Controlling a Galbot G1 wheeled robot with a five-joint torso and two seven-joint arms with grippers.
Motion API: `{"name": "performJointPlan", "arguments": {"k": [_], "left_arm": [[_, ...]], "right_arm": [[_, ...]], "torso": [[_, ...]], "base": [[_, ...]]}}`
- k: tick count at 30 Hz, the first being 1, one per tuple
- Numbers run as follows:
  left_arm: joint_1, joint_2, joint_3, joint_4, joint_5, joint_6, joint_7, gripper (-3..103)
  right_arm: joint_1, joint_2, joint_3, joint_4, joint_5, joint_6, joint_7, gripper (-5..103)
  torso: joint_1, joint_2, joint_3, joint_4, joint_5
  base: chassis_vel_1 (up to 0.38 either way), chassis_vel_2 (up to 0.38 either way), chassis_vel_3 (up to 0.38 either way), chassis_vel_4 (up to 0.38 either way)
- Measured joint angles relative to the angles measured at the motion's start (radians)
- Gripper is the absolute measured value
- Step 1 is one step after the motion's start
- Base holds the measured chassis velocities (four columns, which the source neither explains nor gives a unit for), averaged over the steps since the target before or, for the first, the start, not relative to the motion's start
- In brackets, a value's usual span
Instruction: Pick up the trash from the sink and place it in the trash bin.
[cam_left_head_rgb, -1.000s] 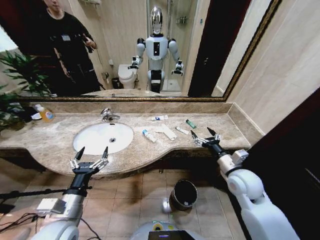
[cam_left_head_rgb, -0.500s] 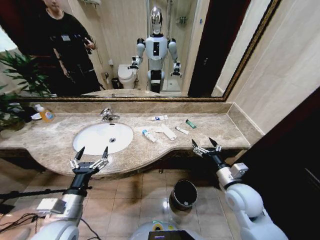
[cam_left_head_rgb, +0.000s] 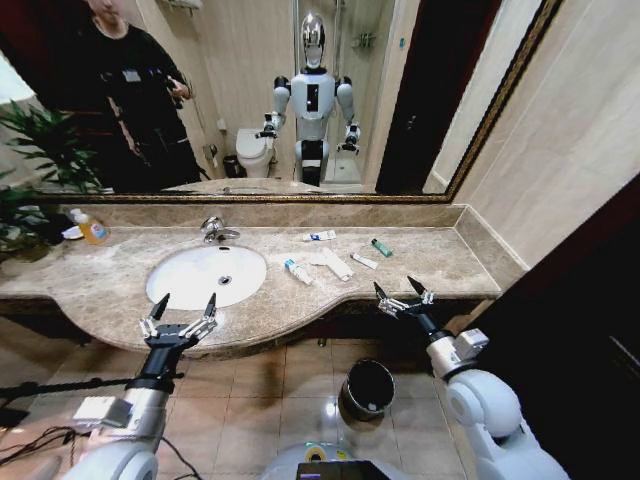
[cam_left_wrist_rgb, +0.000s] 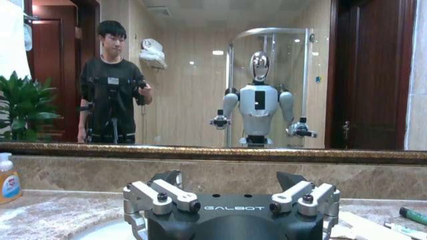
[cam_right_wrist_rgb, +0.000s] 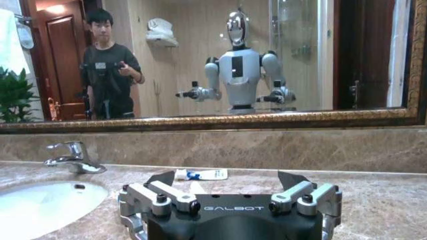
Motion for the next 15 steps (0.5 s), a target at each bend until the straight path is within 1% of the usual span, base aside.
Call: {"name": "performJointPlan", "arguments": {"k": [3, 15], "left_arm": [[0.000, 0.000, 0.000, 0.000, 0.000, 0.000, 0.000, 100], [0.000, 0.000, 0.000, 0.000, 0.000, 0.000, 0.000, 100]], "right_arm": [[0.000, 0.000, 0.000, -0.008, 0.000, 0.000, -0.018, 100], [0.013, 0.003, -0.001, -0.020, 0.002, 0.000, -0.032, 100]], "torso": [[0.000, 0.000, 0.000, 0.0000, 0.0000], [0.000, 0.000, 0.000, 0.0000, 0.0000]], "base": [[0.000, 0.000, 0.000, 0.000], [0.000, 0.000, 0.000, 0.000]]}}
